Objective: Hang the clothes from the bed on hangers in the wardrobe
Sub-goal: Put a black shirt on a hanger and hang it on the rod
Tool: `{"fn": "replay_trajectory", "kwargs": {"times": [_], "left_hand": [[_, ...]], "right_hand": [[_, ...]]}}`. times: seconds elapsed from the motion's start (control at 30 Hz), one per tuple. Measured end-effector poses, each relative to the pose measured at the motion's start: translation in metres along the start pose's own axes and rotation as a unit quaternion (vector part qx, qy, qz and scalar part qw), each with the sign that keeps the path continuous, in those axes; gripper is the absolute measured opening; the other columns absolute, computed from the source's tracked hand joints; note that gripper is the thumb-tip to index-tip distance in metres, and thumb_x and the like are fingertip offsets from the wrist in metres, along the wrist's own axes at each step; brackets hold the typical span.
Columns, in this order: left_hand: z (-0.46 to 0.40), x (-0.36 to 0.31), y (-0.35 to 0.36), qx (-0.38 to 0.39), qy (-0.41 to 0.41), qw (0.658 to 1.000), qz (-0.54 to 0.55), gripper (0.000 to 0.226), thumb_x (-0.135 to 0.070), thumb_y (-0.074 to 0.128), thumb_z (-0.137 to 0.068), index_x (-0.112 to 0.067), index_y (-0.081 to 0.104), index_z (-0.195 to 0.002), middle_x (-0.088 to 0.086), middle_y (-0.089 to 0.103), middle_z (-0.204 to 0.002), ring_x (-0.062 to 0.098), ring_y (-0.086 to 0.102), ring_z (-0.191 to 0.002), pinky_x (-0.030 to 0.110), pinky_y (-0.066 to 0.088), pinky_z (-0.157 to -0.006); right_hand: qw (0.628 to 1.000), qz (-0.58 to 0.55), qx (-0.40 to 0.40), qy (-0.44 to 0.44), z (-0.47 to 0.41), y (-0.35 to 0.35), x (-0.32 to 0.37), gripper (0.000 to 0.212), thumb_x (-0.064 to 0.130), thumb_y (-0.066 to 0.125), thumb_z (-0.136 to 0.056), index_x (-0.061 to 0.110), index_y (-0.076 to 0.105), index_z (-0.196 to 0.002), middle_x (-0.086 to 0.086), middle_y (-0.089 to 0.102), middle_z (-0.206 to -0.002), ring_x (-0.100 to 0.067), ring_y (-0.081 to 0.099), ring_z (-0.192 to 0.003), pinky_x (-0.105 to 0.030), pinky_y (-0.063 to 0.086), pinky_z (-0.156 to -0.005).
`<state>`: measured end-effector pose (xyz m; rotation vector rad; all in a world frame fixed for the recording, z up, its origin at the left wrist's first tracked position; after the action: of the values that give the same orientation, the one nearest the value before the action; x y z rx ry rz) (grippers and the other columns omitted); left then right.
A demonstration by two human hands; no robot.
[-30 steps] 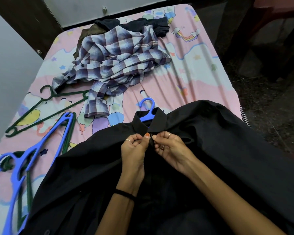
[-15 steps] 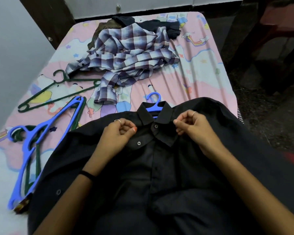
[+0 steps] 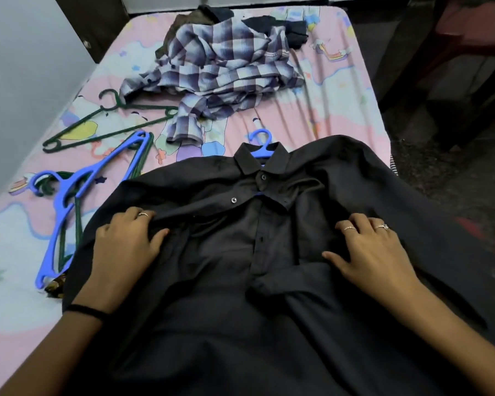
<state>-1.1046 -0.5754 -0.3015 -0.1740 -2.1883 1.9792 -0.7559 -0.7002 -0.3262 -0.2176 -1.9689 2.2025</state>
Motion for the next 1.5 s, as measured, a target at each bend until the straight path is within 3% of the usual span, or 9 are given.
{"fn": "replay_trajectory", "kwargs": {"times": [0.17,0.3,0.47,0.73,0.9,1.0,1.2,1.33,1.5], "left_hand": [[-0.001,-0.004,-0.023,-0.052,-0.045,0.994,0.086,0.019,-0.026,0.054,-0.093,-0.013,0.068,-0.094,0.010,0.068,-0.094,0.038,0.061,-0.090,0.041,0.046,-0.068],[-0.007,-0.019,-0.067,-0.137,0.004,0.987,0.078,0.019,-0.024,0.047,-0.097,-0.011,0.059,-0.090,0.016,0.065,-0.080,0.040,0.060,-0.078,0.036,0.037,-0.057],[-0.007,-0.067,-0.126,-0.174,0.100,0.979,0.029,0.024,-0.031,0.047,-0.098,-0.011,0.058,-0.091,0.013,0.064,-0.072,0.041,0.060,-0.067,0.037,0.036,-0.054],[-0.016,-0.088,-0.066,0.245,0.103,0.920,0.288,0.019,-0.021,0.055,-0.096,-0.036,0.063,-0.102,-0.007,0.066,-0.113,0.012,0.058,-0.110,0.031,0.042,-0.102],[0.034,-0.114,-0.002,0.423,0.176,0.881,0.119,0.035,-0.024,0.050,-0.098,-0.028,0.055,-0.132,-0.008,0.054,-0.136,0.011,0.050,-0.124,0.022,0.035,-0.105],[0.038,-0.122,-0.003,0.355,0.149,0.923,-0.018,0.037,-0.043,0.049,-0.096,-0.021,0.056,-0.126,0.006,0.055,-0.131,0.027,0.053,-0.120,0.032,0.041,-0.095],[0.005,-0.172,-0.025,0.155,0.154,0.975,0.028,0.030,-0.038,0.053,-0.095,-0.013,0.054,-0.112,0.009,0.057,-0.121,0.032,0.055,-0.113,0.035,0.036,-0.075],[-0.015,-0.182,0.015,0.161,0.129,0.977,0.055,0.023,-0.026,0.052,-0.096,-0.010,0.053,-0.113,0.012,0.055,-0.122,0.033,0.055,-0.113,0.039,0.043,-0.081],[-0.020,-0.167,0.057,0.156,0.089,0.979,0.094,0.033,-0.019,0.049,-0.097,-0.011,0.048,-0.130,0.011,0.053,-0.123,0.032,0.055,-0.111,0.041,0.046,-0.080]], "right_hand": [[0.997,-0.034,-0.069,-0.019,0.007,-0.011,0.002,0.065,0.044,0.078,-0.070,0.003,0.059,-0.116,-0.017,0.055,-0.111,-0.042,0.056,-0.097,-0.050,0.053,-0.079],[0.976,-0.048,0.117,-0.178,0.026,0.007,0.045,0.100,0.085,0.023,-0.067,0.028,0.022,-0.150,0.000,0.023,-0.152,-0.025,0.026,-0.139,-0.037,0.024,-0.113],[0.965,-0.142,0.064,-0.209,0.018,-0.001,0.051,0.019,0.040,0.048,-0.096,0.034,0.061,-0.109,0.021,0.056,-0.113,-0.008,0.052,-0.116,-0.026,0.038,-0.095],[0.615,-0.719,0.285,-0.156,0.044,-0.071,-0.011,0.046,0.039,0.079,-0.076,-0.001,0.057,-0.082,-0.017,0.050,-0.078,-0.024,0.043,-0.072,-0.030,0.035,-0.059],[0.672,-0.324,0.555,-0.368,0.091,-0.074,0.014,0.057,0.050,0.051,-0.091,-0.005,0.066,-0.098,-0.017,0.068,-0.086,-0.022,0.064,-0.078,-0.027,0.048,-0.075],[0.742,-0.130,0.572,-0.323,0.090,-0.060,0.028,0.078,0.076,0.048,-0.075,0.003,0.071,-0.093,-0.011,0.071,-0.085,-0.006,0.061,-0.074,-0.027,0.051,-0.071],[0.962,-0.142,0.205,-0.112,-0.022,-0.041,0.058,0.046,0.062,0.056,-0.084,0.019,0.054,-0.070,-0.001,0.063,-0.074,-0.015,0.062,-0.074,-0.029,0.045,-0.068],[0.992,-0.113,0.050,0.005,-0.063,0.008,0.074,0.061,0.048,0.062,-0.087,0.007,0.040,-0.126,-0.012,0.048,-0.127,-0.037,0.053,-0.115,-0.041,0.045,-0.083],[0.995,-0.079,-0.053,0.033,-0.073,0.035,0.064,0.057,0.030,0.051,-0.092,0.013,0.030,-0.141,-0.010,0.043,-0.127,-0.036,0.059,-0.101,-0.036,0.036,-0.063]]}}
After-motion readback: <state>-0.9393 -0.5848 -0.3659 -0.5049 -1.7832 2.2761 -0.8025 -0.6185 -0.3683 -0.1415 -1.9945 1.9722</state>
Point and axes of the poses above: each hand's wrist, its own z-axis away from the middle knuckle, its own y-axis out of the palm, x = y × z, the point moved 7 cm from there along -z, towards the middle knuckle
